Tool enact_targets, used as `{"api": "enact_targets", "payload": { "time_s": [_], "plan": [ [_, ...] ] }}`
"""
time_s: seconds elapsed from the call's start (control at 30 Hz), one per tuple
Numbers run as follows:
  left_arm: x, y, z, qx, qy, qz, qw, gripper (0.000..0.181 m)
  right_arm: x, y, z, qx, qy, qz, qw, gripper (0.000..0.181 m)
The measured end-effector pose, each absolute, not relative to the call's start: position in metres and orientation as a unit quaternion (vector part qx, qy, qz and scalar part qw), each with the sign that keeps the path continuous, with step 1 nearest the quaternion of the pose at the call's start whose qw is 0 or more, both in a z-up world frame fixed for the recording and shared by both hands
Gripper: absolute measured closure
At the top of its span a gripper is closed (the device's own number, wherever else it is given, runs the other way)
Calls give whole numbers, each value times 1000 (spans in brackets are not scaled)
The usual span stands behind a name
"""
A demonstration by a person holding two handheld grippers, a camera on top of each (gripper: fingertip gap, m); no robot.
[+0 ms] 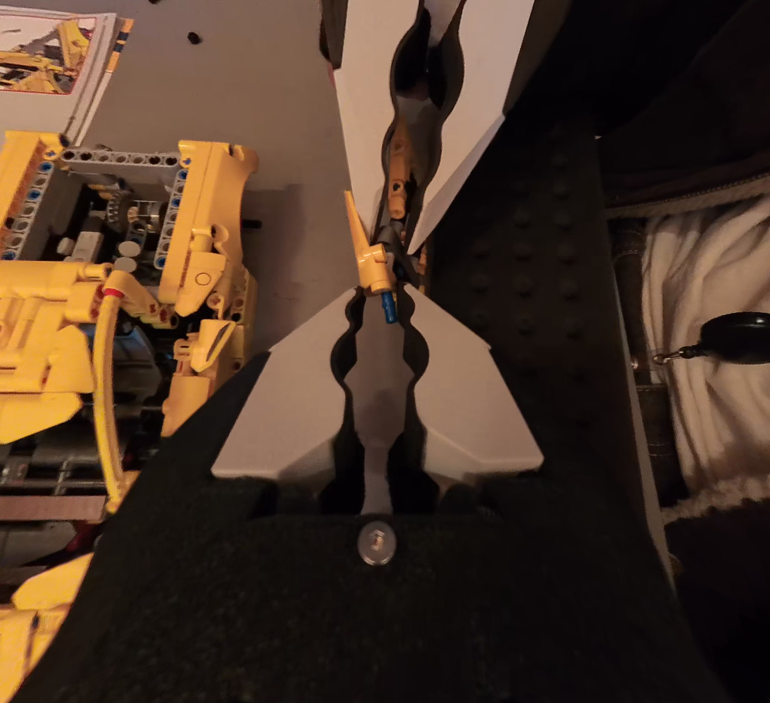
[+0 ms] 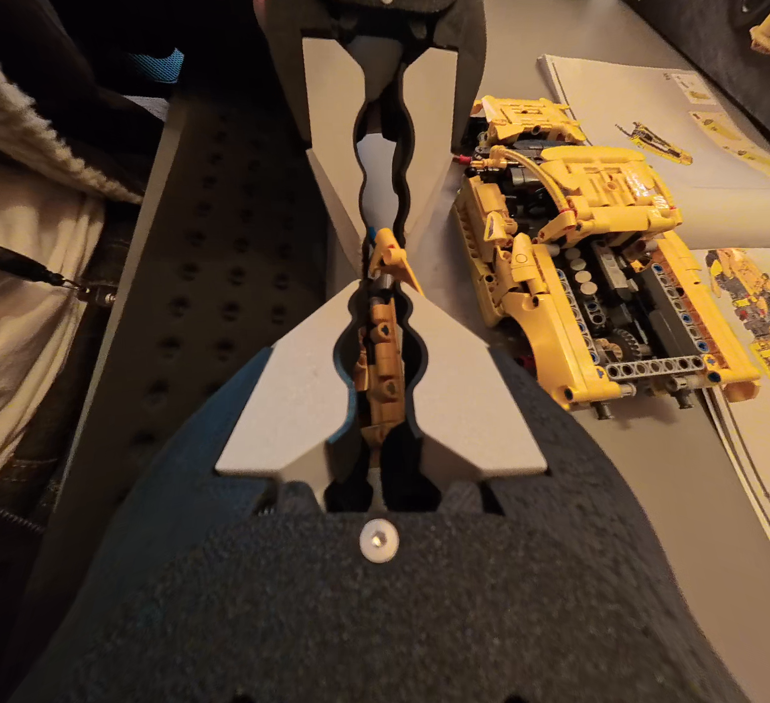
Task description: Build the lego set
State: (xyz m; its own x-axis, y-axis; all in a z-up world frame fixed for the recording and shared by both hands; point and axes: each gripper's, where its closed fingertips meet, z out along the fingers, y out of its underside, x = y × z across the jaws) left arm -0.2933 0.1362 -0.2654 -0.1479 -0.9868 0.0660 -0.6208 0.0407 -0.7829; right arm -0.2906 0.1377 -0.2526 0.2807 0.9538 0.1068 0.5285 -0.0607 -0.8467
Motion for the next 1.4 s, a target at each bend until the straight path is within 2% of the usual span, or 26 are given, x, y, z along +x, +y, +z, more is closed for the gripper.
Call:
{"api": "enact_targets", "payload": {
  "time_s": [0.1, 0.27, 0.43, 0.5, 0.63, 0.77, 1.13, 1.4],
  "plan": [
    [-293, 129, -263, -597, 668, -375, 239, 166, -290, 130, -251, -683, -542, 269, 409, 168],
    [-293, 122, -261, -587, 675, -382, 232, 166, -280, 118, -239, -688, -506, 310, 417, 153],
    [-287, 115, -260, -573, 689, -380, 228, 167, -249, 119, -232, -696, -473, 303, 447, 152],
    [-285, 114, -259, -570, 694, -376, 229, 167, -244, 117, -241, -709, -473, 304, 425, 147],
    [-281, 112, -260, -561, 706, -364, 233, 166, -253, 115, -248, -710, -471, 335, 402, 163],
    [-282, 116, -262, -542, 728, -343, 241, 166, -253, 115, -248, -712, -465, 356, 387, 167],
    [-283, 117, -262, -570, 719, -362, 163, 166, -253, 122, -249, -732, -448, 322, 399, 161],
    [-283, 114, -261, -560, 740, -334, 166, 166, -254, 121, -250, -731, -447, 334, 392, 154]
  ]
}}
